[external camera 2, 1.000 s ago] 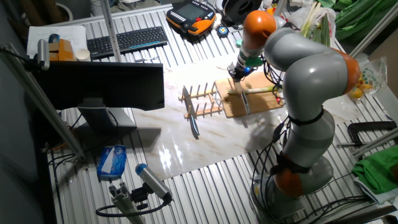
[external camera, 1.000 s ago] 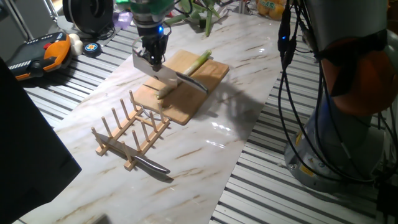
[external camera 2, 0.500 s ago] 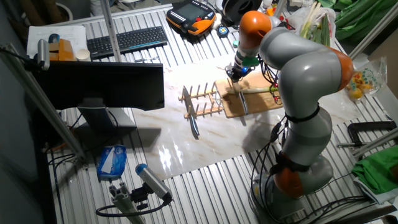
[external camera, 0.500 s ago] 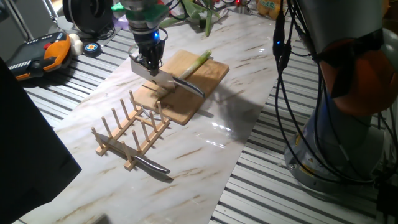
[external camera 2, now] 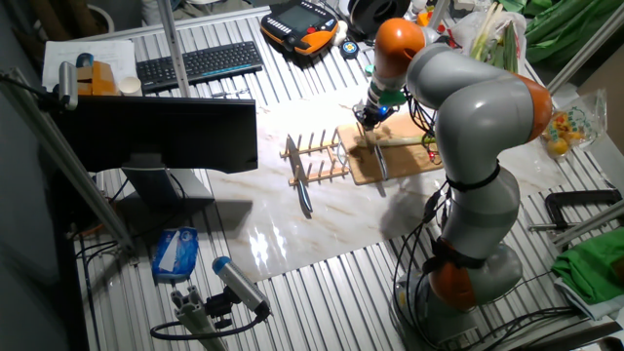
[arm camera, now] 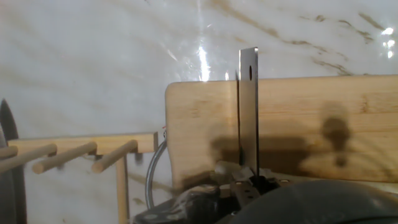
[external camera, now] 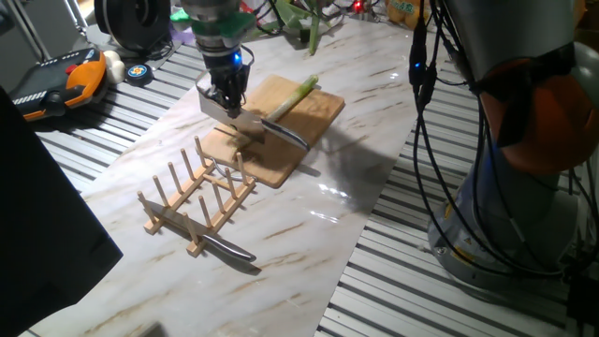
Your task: Chop the scallions
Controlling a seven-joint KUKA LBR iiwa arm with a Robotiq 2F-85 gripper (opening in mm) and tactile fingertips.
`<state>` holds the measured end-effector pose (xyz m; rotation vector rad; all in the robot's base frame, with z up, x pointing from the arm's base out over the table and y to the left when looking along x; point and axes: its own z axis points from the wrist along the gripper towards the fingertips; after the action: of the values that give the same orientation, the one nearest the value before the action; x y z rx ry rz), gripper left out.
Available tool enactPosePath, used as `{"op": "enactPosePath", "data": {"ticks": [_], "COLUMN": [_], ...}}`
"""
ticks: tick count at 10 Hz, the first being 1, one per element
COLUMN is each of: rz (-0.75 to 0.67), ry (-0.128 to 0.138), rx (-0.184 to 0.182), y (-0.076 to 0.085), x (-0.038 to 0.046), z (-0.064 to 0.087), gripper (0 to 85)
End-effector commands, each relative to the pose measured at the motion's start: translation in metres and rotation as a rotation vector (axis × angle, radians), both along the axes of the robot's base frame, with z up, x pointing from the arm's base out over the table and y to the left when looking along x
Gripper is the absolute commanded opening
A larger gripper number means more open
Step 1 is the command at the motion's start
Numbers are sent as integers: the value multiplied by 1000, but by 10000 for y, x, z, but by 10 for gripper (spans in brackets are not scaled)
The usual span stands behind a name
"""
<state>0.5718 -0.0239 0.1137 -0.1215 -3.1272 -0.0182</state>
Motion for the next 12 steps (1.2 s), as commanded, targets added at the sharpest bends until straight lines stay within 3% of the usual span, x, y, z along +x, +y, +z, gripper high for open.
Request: {"op": "enactPosePath", "data": {"ticks": [1, 4, 8, 9, 12], "rz": [-1, -14, -20, -17, -14], "ry": [0, -15, -15, -33, -39], "rx": [0, 6, 15, 16, 8], "y": [2, 56, 22, 18, 22], "x": [-16, -91, -89, -101, -91], "z": [-53, -290, -265, -246, -74], "gripper": [7, 7, 7, 7, 7]}}
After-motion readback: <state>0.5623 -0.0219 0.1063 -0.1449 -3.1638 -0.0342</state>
